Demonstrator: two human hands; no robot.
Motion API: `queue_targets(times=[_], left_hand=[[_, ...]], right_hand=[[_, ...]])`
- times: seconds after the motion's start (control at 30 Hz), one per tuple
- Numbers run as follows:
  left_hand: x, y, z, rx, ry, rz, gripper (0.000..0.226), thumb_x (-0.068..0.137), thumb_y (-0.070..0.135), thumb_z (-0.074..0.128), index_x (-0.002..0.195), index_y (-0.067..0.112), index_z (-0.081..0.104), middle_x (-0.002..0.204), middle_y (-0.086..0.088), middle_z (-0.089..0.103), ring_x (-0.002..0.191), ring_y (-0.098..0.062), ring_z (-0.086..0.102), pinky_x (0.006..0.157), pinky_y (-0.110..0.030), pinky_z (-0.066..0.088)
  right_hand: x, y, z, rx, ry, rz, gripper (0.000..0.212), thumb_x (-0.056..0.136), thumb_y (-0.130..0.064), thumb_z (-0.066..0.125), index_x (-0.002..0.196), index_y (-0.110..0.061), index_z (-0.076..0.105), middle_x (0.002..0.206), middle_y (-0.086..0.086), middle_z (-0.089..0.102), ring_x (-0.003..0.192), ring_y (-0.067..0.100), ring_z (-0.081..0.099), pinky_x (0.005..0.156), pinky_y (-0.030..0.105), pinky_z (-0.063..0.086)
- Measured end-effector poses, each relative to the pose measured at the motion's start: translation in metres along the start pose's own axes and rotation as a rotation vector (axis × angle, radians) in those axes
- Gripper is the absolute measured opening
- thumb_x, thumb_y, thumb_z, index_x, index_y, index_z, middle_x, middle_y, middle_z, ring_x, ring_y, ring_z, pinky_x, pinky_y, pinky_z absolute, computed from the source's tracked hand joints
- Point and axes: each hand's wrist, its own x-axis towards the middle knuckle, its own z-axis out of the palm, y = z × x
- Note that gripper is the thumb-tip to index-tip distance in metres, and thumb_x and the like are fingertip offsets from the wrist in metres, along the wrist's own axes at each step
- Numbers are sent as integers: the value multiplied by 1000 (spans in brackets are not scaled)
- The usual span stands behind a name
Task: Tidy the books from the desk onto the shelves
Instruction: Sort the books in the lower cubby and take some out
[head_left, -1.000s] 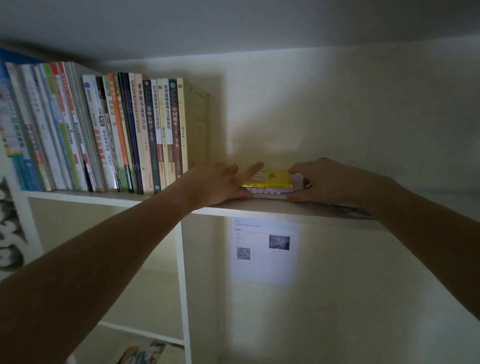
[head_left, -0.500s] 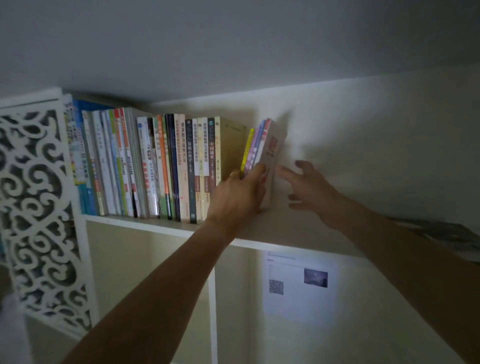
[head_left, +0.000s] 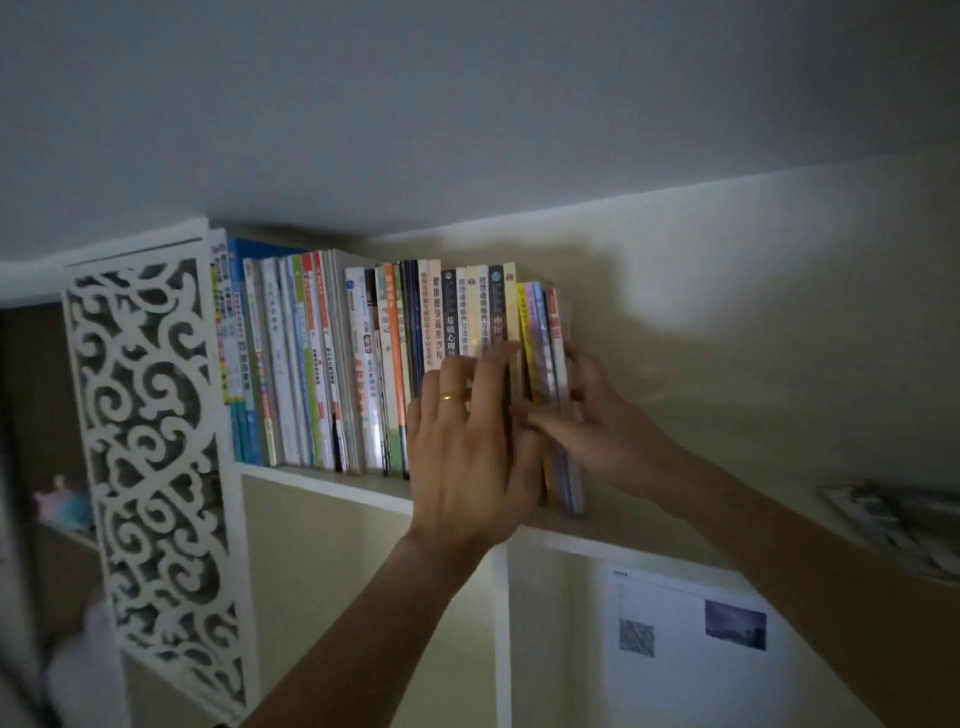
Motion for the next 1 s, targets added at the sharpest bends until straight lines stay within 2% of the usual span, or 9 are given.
queue_targets(times=[0.1,0.2,0.3,0.4,0.53,0.6,0.77,0.87,1.0], left_hand=[[-10,-35,0,157,-24,-276,47,104,33,31,141,9,48,134,-13,51,114,-30,49,91,-48,46],[-4,-61,3,130,-75,-604,47,105,53,31,133,17,40,119,-11,53,105,-31,57,79,-40,46],[4,-72,4,241,-98,-625,68,102,71,22,132,14,42,115,-10,60,95,-25,66,68,-33,52],[7,-71,4,222,-110,-718,79,96,80,19,123,10,45,109,-13,68,92,-30,70,76,-41,60],[15,-53,6,212,-178,-731,70,99,73,23,121,10,44,108,-13,65,94,-30,66,78,-38,54],[16,-51,5,186,-186,-719,68,99,72,24,121,11,44,107,-12,63,94,-28,65,77,-36,50],[12,-65,4,142,-193,-682,73,97,77,22,118,11,43,100,-10,61,89,-29,65,77,-43,57],[7,-63,3,179,-196,-686,67,98,68,29,118,5,43,101,-9,51,96,-33,57,79,-40,43],[-22,-42,-9,318,-179,-476,73,102,65,27,148,9,33,141,-18,48,128,-36,49,101,-52,46]], right_hand=[[4,16,12,-233,47,-87,69,97,-53,53,152,-34,16,144,-7,52,121,13,59,100,36,50],[15,25,23,-411,37,-103,85,92,-72,33,157,-27,2,146,6,51,113,23,65,92,44,58],[27,28,26,-412,-6,-147,90,91,-74,30,158,-27,-6,147,8,52,110,22,67,90,44,59],[28,27,28,-401,-21,-120,93,90,-74,34,158,-29,-12,153,9,44,121,24,62,100,48,53],[27,19,29,-532,102,-139,126,67,-88,56,160,-25,-1,149,5,44,123,23,59,95,40,55],[31,16,23,-563,71,-173,125,66,-84,63,160,-26,4,150,2,44,125,21,58,95,33,53],[29,23,24,-504,68,-118,132,61,-89,62,158,-25,2,146,2,49,120,21,62,92,44,58],[19,18,24,-395,27,-82,132,62,-77,73,158,-27,-2,148,-1,49,121,19,62,97,41,56],[-1,17,18,-470,0,-49,130,61,-83,67,157,-28,-2,149,-1,49,120,20,62,95,39,55]])
